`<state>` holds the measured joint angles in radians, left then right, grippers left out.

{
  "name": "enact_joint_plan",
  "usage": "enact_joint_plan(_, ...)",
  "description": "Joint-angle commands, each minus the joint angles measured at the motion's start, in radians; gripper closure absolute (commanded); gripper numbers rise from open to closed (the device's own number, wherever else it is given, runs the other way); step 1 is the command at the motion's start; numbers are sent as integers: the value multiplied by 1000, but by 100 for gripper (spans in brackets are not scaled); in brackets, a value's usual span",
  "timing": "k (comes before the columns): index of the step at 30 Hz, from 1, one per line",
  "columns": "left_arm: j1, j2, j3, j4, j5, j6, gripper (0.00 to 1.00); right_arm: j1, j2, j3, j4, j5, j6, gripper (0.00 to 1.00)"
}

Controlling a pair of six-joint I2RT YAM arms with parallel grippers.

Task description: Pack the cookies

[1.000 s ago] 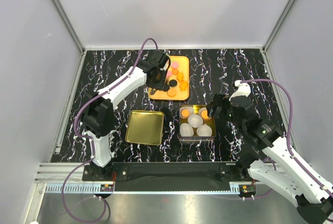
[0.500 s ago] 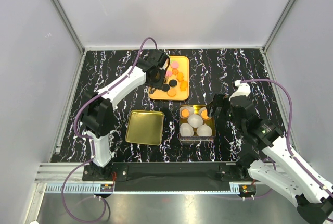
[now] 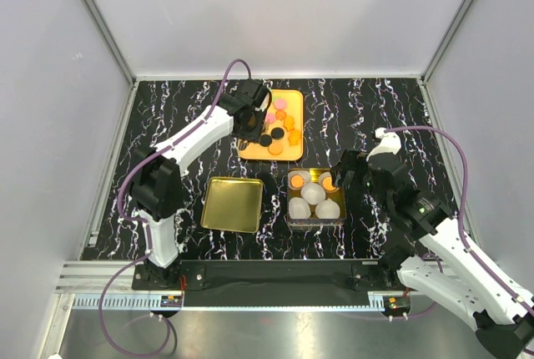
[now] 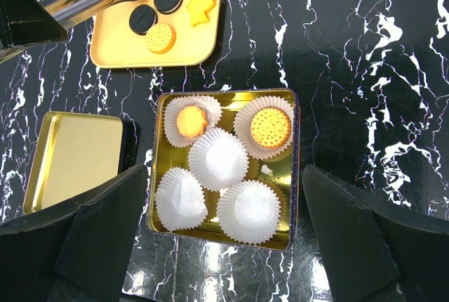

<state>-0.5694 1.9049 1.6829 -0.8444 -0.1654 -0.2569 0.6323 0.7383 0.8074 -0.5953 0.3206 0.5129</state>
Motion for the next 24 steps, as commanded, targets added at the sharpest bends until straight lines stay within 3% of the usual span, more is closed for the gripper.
enact_joint_plan(1,5,-67,52,24,-16,18,60,3,6,6,38,9,7,0)
enact_joint_plan(24,5,-109,24,28,21,13,60,4,18,21,37,3,6,0)
